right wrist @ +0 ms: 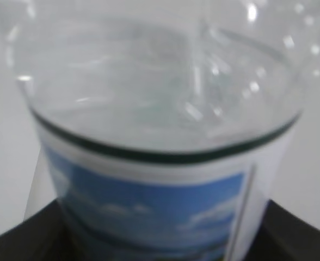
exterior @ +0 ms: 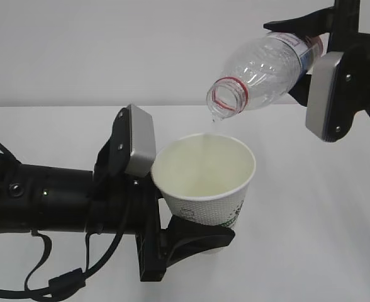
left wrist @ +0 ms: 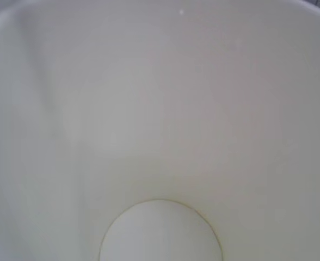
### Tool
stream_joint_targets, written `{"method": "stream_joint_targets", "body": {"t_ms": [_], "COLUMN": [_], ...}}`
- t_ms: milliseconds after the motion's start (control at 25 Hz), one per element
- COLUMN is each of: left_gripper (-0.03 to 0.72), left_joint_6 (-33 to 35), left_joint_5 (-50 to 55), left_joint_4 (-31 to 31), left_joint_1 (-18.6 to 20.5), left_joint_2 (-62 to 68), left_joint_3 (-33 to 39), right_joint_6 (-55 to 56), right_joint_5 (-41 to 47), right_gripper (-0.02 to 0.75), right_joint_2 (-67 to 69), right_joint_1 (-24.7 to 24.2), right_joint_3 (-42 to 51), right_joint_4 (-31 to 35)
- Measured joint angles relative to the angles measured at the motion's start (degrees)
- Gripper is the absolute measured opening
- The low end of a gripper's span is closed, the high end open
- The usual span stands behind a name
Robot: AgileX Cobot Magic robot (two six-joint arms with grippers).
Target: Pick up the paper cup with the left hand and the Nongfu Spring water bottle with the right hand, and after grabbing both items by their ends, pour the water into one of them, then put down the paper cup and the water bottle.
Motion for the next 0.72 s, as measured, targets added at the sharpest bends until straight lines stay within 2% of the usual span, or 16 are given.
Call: {"method": "stream_joint_targets", "body": {"t_ms": [720], "left_gripper": [0.549], "left_joint_6": [-0.1], "left_joint_5": [-1.0], "left_joint_4": [1.0], "left_joint_1": [0.0], "left_joint_2": [0.0], "left_joint_3": [0.0], "right_joint_6": [-1.0], "right_joint_5": [0.0], "right_gripper": [0.479], "right_joint_2": [0.0], "right_joint_1": [0.0], "right_joint_3": [0.0], "right_joint_4": [0.1]}}
